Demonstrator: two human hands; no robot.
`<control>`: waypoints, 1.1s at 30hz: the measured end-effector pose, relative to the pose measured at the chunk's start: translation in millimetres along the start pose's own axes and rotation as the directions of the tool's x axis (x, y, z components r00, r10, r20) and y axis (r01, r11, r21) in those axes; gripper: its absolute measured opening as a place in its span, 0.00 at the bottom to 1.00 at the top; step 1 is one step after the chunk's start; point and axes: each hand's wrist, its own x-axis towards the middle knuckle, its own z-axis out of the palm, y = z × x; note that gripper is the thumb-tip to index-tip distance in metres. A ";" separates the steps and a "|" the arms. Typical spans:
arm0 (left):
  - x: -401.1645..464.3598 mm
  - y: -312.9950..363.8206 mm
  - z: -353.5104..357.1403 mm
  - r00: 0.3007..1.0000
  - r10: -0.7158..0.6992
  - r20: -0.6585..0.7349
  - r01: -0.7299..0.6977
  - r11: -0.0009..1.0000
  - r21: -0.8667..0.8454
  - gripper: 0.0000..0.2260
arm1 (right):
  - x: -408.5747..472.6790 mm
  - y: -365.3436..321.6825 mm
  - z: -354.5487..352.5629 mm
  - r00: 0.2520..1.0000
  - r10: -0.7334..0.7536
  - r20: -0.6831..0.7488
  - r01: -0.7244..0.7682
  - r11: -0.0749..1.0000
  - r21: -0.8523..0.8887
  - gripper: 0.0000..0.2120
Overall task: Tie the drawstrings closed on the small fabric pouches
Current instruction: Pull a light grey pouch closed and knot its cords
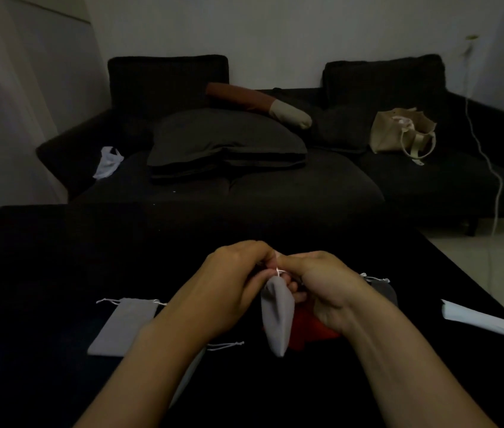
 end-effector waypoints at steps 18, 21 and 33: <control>-4.6 -14.0 16.2 0.974 -0.159 -0.161 0.128 0.974 -0.187 0.09 | 5.8 -1.6 -7.5 0.935 -0.279 -0.221 0.231 0.948 -0.217 0.17; -2.6 -11.6 17.6 0.966 -0.197 -0.166 0.157 0.961 -0.226 0.09 | 8.7 1.3 -10.7 0.931 -0.286 -0.228 0.238 0.947 -0.217 0.18; -3.7 -32.3 15.0 0.894 -0.440 -0.086 0.325 0.768 -0.551 0.04 | 20.6 23.5 -11.6 0.970 -0.120 0.212 0.183 0.934 -0.306 0.11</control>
